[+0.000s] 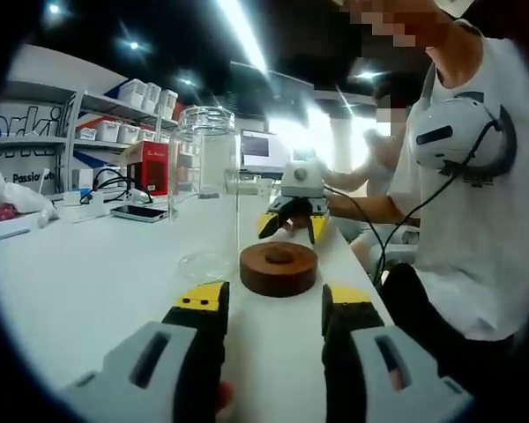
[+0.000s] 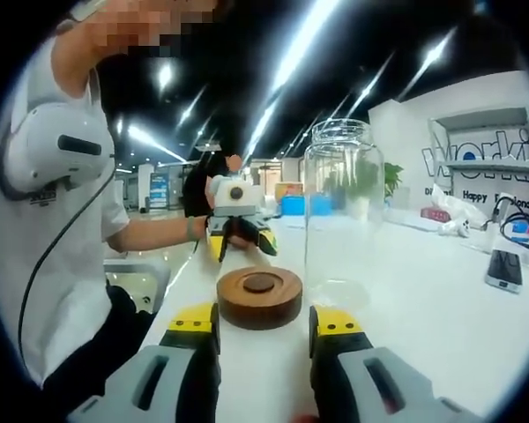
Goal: Clamp the coffee can twist off the lid put the lid on the table pick up the lid cover the can tighten the lid
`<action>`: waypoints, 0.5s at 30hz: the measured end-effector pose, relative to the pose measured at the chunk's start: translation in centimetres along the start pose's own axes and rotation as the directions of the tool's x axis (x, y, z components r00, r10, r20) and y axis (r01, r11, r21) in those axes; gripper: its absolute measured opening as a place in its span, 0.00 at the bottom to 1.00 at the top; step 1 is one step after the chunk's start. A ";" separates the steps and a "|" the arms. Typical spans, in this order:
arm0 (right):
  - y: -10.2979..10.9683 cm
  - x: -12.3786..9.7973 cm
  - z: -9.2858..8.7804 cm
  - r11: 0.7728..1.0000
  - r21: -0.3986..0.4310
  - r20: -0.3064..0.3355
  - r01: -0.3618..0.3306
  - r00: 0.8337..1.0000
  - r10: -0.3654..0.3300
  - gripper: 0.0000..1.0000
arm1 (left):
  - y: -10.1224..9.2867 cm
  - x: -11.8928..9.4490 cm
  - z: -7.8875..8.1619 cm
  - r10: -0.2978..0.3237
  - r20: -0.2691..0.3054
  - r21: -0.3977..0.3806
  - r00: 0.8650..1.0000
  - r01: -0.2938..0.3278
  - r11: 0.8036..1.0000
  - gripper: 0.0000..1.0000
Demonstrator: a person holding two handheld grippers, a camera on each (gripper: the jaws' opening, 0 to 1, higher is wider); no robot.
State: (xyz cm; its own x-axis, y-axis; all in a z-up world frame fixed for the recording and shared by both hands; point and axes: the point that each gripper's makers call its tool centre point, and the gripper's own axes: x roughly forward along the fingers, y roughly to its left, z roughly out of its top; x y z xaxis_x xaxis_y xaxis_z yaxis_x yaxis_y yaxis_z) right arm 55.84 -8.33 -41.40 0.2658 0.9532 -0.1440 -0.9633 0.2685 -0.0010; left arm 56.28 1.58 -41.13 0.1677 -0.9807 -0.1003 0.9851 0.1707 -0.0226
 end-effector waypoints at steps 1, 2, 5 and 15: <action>0.0 0.0 0.0 1.000 -0.002 0.002 0.002 1.000 -0.002 0.35 | 0.0 0.0 0.0 -0.001 0.000 0.000 1.000 0.001 1.000 0.32; -0.1 0.0 0.1 1.000 -0.001 0.003 0.004 1.000 -0.004 0.35 | 0.0 0.0 0.0 -0.001 0.000 0.002 1.000 0.001 1.000 0.32; -0.1 0.0 0.1 1.000 0.002 0.004 0.004 1.000 -0.004 0.35 | 0.0 0.0 0.0 -0.001 -0.001 0.001 1.000 0.001 1.000 0.32; -0.2 0.1 0.0 1.000 0.002 -0.001 0.005 1.000 -0.005 0.35 | 0.1 0.0 0.0 0.001 -0.002 0.004 1.000 -0.001 1.000 0.32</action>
State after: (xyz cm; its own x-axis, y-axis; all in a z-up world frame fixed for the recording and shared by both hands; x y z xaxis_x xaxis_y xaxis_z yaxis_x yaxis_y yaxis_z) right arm 56.02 -8.29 -41.38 0.2704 0.9518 -0.1446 -0.9619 0.2733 0.0002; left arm 56.33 1.63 -41.13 0.1681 -0.9805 -0.1021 0.9851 0.1709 -0.0188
